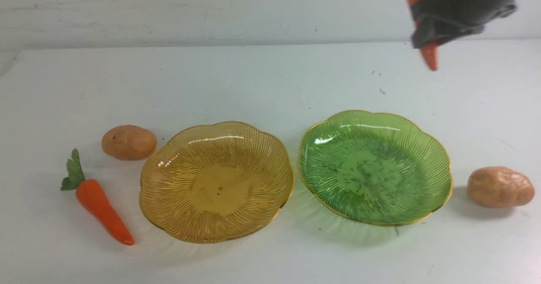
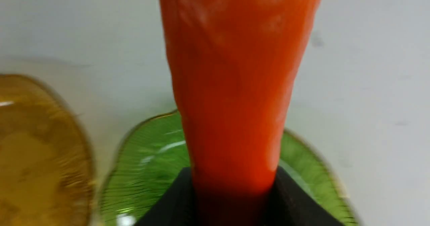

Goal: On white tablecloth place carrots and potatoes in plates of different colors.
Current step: 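Place the carrot on the yellow plate with the right gripper, then put the potato onto the plate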

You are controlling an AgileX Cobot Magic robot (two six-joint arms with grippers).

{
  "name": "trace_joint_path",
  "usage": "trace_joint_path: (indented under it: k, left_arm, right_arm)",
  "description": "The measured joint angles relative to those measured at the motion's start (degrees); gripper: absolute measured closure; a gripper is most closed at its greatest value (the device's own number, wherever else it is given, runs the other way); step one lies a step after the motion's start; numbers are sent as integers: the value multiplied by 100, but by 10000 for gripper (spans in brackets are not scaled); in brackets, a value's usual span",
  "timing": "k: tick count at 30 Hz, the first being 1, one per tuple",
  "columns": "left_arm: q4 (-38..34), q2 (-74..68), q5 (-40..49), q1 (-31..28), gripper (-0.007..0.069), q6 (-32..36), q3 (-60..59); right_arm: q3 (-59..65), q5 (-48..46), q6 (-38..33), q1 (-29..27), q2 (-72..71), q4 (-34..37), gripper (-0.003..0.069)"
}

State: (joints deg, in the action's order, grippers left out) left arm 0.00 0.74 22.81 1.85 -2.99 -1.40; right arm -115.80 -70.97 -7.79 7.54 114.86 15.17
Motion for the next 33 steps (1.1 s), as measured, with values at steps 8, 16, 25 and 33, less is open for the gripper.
trace_joint_path:
  k: [8,16,25,33]
  left_arm:
    - [0,0,0,0,627,0,0]
    - [0,0,0,0,627,0,0]
    - [0,0,0,0,627,0,0]
    - [0,7,0,0,627,0,0]
  right_arm:
    - [755,113,-37,2024,483,614,424]
    - [755,789,-37,3008,970,-255,373]
    - [430,502,-37,3213,1024,-507,-13]
    - [-55,11,493,2951,682,-1891,145]
